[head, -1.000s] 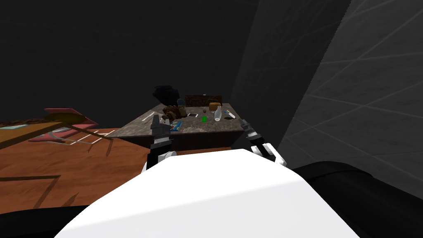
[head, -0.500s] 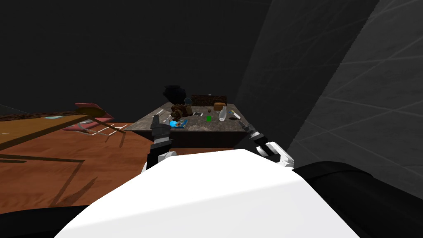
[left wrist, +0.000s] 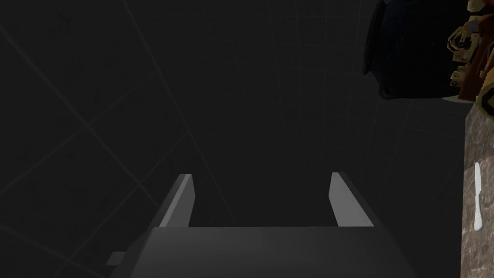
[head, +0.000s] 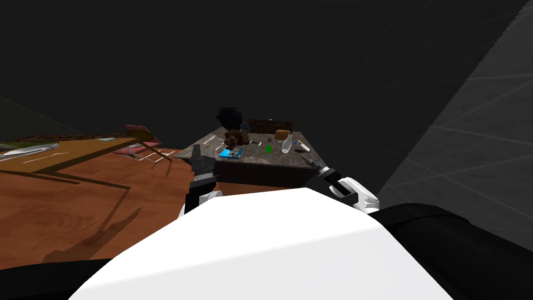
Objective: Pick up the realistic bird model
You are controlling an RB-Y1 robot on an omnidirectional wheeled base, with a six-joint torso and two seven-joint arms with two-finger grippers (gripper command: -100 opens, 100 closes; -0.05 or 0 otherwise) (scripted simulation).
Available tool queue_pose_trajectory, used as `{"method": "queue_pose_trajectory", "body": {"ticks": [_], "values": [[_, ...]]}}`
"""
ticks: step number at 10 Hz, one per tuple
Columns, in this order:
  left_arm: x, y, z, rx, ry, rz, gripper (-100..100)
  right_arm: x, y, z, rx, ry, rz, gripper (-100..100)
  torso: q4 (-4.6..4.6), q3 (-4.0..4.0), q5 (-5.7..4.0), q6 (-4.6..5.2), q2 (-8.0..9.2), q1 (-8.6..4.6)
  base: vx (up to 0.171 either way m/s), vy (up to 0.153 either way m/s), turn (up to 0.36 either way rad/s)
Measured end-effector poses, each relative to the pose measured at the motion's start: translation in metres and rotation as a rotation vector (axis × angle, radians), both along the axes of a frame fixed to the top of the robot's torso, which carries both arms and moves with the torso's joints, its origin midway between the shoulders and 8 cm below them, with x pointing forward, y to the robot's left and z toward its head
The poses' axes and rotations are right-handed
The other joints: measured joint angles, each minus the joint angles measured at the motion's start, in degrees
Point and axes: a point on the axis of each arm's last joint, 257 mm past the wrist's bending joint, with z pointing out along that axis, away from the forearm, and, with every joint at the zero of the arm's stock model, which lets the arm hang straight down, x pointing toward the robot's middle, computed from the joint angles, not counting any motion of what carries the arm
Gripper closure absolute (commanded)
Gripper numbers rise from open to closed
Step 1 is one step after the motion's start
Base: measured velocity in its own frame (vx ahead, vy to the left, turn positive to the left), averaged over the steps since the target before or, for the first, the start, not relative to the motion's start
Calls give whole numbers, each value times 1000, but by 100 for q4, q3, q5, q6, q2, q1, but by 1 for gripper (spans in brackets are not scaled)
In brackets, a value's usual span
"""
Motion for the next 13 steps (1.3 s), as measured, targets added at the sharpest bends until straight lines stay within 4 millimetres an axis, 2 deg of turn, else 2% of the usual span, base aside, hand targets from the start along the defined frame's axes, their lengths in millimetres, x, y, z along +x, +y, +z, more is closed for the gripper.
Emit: {"method": "queue_pose_trajectory", "body": {"ticks": [3,9,11,13], "values": [[0,0,0,0,0,0,0,-3,-20,-18,-99,63,11,-100,0,-1,0,5,-3,-3,-5,40,189],[0,0,0,0,0,0,0,-22,-65,-64,-307,220,39,-100,-2,-5,-2,7,-9,-11,7,21,192],[0,0,0,0,0,0,0,-38,-91,-87,-396,302,49,-100,-3,-7,-3,0,-13,-12,17,7,269],[0,0,0,0,0,0,0,-48,-116,-95,-474,362,58,-100,-2,-7,-2,3,-12,-15,16,1,184]]}}
